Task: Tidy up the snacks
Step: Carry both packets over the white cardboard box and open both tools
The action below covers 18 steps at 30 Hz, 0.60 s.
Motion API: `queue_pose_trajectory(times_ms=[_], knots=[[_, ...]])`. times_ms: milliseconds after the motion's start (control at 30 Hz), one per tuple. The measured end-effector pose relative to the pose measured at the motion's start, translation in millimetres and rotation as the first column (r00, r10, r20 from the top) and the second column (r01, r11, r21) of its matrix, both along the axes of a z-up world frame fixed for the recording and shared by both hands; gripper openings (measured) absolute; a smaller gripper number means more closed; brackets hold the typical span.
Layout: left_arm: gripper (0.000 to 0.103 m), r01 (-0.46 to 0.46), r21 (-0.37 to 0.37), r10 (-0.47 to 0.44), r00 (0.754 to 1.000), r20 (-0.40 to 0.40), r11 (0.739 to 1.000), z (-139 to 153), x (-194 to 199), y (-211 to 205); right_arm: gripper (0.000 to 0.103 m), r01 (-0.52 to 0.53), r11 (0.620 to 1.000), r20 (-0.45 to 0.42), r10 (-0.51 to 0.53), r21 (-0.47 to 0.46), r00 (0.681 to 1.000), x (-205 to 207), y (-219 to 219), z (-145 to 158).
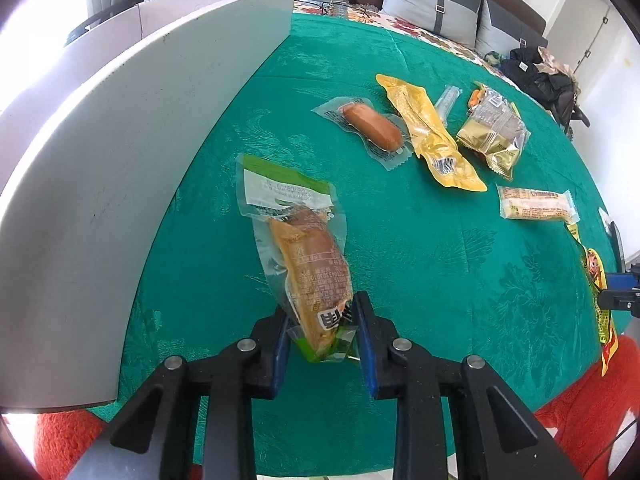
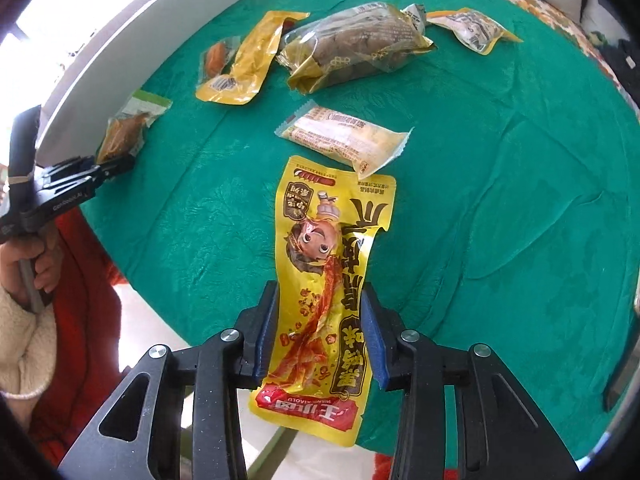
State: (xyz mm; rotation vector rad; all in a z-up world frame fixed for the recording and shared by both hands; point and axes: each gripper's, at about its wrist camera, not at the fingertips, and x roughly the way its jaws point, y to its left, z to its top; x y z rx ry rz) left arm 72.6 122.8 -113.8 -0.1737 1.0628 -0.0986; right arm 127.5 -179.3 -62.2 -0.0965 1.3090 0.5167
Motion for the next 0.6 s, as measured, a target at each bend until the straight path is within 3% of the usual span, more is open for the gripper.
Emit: queue_pose_trajectory(times_ms=[233,300,367,467,600], knots=[[0.028,0.021,-0.125,-0.014,0.998,0.053,0.992,22,-12,-3,0.041,0.127,0.958,-0.107,-0.102,0.257,0.989,6,-25,-3],[0.028,0.033,-0.146,-0.023,0.998,0.066,0.989,30,-15,-7,0.041,0.134,0.966,-0.089,-0.116,0.223,0.989,3,-33,5],[0.028,0.041,-0.179,-0.026,0.996,0.084,0.983,43,-18,-7,0.041,0.120,0.976,-0.066,-0.110,0.183,0.992,9,-23,6],[0.028,0.034,-0.238,-0.001,0.990,0.139,0.971,74,-26,9,0.041,0.104,0.965,-0.054,-0.094,0.240,0.994,19,-5,24],[0.028,-0.039,-0.256,0.096,0.973,0.211,0.966,120,-31,61,0.041,0.016,0.945,0.021,-0.024,0.327,0.999,40,64,65]])
